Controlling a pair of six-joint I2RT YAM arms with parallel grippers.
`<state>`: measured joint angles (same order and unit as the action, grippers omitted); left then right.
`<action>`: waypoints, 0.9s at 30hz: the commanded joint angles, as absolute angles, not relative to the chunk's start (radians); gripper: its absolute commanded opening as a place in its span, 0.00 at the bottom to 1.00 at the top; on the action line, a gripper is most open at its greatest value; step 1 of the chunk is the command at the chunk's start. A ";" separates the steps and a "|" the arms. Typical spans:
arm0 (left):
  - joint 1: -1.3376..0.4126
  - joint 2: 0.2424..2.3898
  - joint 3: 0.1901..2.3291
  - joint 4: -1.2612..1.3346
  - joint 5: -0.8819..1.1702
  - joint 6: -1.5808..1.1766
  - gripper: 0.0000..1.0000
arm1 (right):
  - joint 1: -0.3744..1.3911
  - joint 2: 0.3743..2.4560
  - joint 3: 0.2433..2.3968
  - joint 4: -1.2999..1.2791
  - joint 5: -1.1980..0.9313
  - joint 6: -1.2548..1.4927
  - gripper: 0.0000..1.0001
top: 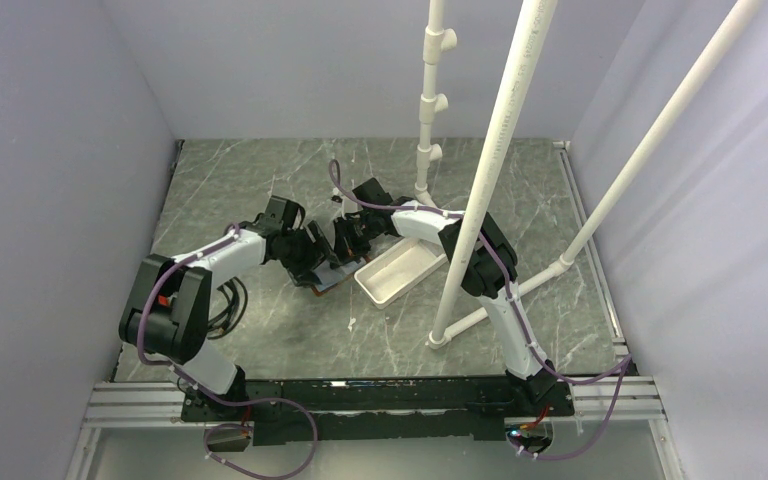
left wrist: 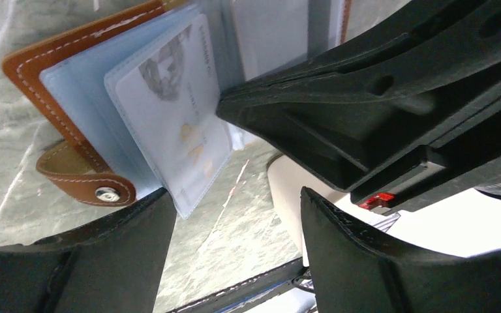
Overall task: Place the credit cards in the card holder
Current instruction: Turn over the card slot in the card holder.
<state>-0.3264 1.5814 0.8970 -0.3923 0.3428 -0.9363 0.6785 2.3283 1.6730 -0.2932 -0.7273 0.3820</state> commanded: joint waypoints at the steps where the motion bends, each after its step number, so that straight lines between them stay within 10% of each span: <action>1: -0.338 1.567 0.943 -0.313 0.364 -0.919 0.73 | 0.686 2.348 1.693 -0.336 -0.663 0.368 0.09; 17: -0.378 1.698 1.090 -0.292 0.377 -0.864 0.74 | 0.468 2.025 1.626 -0.445 -0.636 0.397 0.20; 27: -0.382 1.856 1.211 -0.296 0.441 -0.815 0.78 | 0.404 1.782 1.416 -0.589 -0.273 0.202 0.37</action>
